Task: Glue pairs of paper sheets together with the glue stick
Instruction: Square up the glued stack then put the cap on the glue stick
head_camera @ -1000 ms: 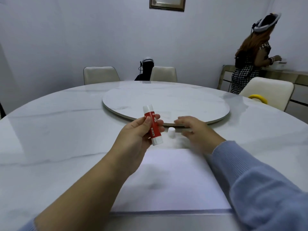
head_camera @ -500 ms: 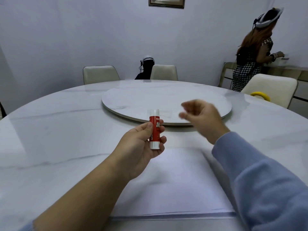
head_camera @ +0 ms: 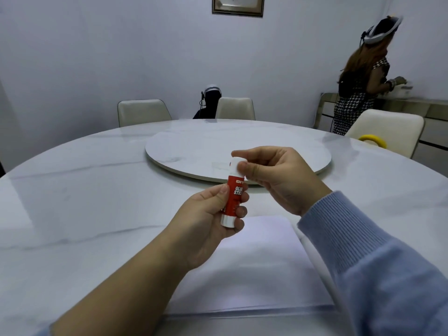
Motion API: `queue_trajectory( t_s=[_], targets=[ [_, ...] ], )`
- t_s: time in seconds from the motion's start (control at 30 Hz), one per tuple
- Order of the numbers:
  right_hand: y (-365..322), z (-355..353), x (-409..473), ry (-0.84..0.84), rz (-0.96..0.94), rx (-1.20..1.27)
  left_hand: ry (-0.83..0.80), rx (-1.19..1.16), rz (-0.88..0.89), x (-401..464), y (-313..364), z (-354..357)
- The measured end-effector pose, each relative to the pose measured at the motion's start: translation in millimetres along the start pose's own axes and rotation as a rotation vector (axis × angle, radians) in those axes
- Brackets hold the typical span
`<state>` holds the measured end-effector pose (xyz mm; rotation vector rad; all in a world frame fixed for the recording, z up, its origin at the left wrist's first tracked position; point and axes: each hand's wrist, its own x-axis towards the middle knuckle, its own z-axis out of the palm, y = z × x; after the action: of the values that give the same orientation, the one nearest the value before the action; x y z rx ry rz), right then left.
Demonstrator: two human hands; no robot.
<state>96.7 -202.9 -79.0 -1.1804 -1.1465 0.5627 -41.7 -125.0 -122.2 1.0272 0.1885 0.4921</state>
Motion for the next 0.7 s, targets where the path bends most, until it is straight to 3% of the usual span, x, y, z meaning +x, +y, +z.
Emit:
queue_trajectory(
  t_s=[0.23, 0.43, 0.6, 0.7],
  targets=[
    [6.0, 11.6, 3.7, 0.170, 0.042, -0.159, 0.034, -0.015, -0.049, -0.9, -2.4, 0.7],
    [6.5, 2.1, -4.1, -0.060, 0.162, 0.339, -0.055, -0.118, -0.087, -0.3, -1.7, 2.6],
    [11.3, 15.2, 1.0, 0.029, 0.087, 0.209, -0.047, -0.102, -0.087, -0.9, -0.5, -0.3],
    [10.9, 9.6, 1.3, -0.058, 0.107, 0.304, -0.072, -0.131, -0.072, -0.8, 0.5, 1.0]
  ],
)
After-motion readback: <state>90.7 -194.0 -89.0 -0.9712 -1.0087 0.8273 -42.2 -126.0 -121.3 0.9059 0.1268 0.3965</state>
